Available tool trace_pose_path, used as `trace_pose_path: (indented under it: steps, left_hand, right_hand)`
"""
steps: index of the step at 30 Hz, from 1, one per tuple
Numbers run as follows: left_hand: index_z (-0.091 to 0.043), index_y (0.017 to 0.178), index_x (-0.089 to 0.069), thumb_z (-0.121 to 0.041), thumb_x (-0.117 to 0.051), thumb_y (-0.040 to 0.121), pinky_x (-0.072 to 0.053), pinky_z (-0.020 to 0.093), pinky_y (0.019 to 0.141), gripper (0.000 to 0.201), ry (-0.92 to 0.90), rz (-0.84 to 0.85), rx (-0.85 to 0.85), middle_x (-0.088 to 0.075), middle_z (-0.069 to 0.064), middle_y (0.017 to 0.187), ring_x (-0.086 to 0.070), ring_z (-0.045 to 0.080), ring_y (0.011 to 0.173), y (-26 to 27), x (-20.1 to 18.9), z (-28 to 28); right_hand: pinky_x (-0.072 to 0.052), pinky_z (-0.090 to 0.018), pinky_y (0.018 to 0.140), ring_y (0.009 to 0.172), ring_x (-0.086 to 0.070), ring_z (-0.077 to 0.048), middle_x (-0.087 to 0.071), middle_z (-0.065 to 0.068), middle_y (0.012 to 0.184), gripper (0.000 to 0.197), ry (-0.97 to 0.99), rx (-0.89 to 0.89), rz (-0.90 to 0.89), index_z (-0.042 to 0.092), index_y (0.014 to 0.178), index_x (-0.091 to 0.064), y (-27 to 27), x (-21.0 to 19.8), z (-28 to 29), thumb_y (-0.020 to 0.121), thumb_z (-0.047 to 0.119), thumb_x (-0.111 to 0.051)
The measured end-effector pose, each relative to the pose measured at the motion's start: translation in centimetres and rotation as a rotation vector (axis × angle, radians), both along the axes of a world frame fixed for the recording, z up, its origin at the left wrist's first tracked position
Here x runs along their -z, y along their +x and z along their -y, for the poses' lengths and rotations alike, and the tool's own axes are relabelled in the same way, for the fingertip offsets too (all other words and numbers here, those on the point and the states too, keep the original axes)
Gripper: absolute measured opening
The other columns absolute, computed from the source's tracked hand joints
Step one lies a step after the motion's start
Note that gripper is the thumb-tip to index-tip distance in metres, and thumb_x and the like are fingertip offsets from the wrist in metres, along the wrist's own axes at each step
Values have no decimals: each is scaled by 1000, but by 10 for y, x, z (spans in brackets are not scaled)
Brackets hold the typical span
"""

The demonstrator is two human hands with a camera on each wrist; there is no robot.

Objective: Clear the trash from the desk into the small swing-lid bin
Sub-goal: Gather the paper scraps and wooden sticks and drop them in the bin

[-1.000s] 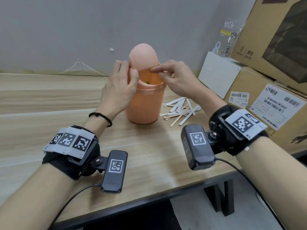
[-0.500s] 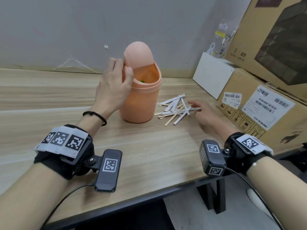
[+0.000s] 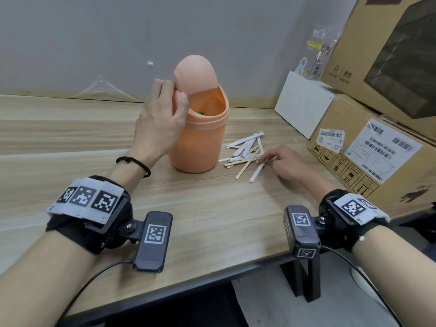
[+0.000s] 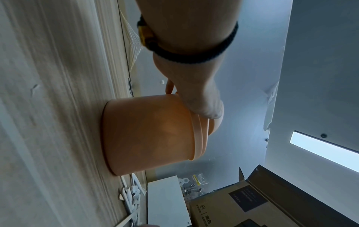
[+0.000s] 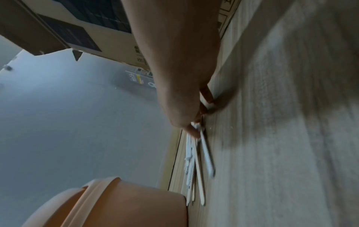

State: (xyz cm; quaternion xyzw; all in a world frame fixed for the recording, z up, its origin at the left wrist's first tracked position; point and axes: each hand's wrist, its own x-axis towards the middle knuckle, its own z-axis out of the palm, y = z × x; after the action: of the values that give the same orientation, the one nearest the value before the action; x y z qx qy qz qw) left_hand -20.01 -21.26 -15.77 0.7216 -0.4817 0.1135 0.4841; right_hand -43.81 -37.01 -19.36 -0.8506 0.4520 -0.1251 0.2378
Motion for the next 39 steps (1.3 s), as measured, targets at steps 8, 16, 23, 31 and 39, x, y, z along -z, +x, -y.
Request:
trace_pose_path:
  steps: [8,16,23,31,39]
  left_hand:
    - [-10,96,-42,-39,-30,99,-42,48,75,31,-1,0,2,-44,9,112,-48,31,92,0,0,-1]
    - [-10,97,-43,-39,-31,100,-40,44,73,31,-7,10,-5,-44,8,112,-48,29,92,0,1,0]
    - [-10,96,-42,-38,-31,100,-38,43,72,30,-3,9,-11,-43,8,112,-47,29,90,-1,0,-2]
    - [-13,95,-41,-38,-31,100,-39,44,72,28,0,3,-4,-43,7,112,-47,30,92,-2,0,-2]
    - [-14,91,-37,-38,-32,100,-39,44,73,26,-30,-3,5,-42,8,108,-41,22,85,5,2,-7]
  right_hand:
    - [-41,-28,76,97,-54,-19,-55,-2,106,25,-121,21,-21,22,98,-66,-4,6,11,90,4,-51]
    - [-39,-24,78,91,-51,-13,-57,3,105,25,-220,-30,-247,17,110,-69,-15,-2,13,91,5,-58]
    - [-46,-33,80,99,-56,-20,-60,-3,102,10,-286,-16,-218,13,85,-71,-14,-6,12,91,14,-63]
    - [-47,-31,65,76,-59,-18,-64,5,84,17,-166,-24,96,22,90,-57,10,-11,4,96,10,-46]
    - [-38,-35,91,112,-50,-24,-51,-6,123,41,-65,297,143,8,123,-55,-17,0,18,89,-3,-36]
